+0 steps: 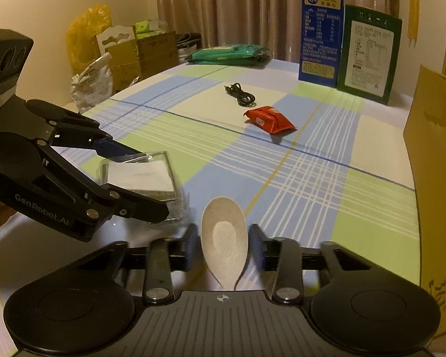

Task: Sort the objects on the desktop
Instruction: 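Close left tool on the clear plastic case while right tool grasps the white spoon, then lift and carry the clear case and spoon toward the cardboard box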

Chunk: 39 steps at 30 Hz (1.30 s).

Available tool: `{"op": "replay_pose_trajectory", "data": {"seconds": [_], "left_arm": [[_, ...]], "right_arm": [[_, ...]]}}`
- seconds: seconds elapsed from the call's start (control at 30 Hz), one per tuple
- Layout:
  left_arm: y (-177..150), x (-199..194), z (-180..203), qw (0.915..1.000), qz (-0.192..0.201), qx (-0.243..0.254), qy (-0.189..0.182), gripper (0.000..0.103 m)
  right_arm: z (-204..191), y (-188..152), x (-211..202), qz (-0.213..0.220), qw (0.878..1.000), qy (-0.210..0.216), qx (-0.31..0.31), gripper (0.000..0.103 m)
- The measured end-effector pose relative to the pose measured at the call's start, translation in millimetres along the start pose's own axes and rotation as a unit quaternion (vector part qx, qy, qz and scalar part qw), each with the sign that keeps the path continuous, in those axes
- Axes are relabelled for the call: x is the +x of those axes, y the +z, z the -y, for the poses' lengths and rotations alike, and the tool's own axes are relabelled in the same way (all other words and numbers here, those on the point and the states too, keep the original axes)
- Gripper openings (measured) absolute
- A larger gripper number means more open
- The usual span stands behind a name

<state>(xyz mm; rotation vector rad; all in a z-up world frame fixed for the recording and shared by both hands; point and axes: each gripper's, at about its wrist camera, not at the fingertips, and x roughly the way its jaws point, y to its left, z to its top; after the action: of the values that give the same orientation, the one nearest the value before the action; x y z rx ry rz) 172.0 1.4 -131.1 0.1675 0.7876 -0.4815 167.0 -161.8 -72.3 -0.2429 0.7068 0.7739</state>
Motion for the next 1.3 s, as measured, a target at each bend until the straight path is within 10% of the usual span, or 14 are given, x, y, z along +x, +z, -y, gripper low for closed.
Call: {"op": "replay_pose_trajectory", "data": {"seconds": [1.3], "left_arm": [[6, -14, 32, 0.9999, 0.006, 0.006, 0.01, 0.063]], "right_arm": [[10, 1, -52, 0.007, 0.992, -0.103, 0.072, 0.03]]}}
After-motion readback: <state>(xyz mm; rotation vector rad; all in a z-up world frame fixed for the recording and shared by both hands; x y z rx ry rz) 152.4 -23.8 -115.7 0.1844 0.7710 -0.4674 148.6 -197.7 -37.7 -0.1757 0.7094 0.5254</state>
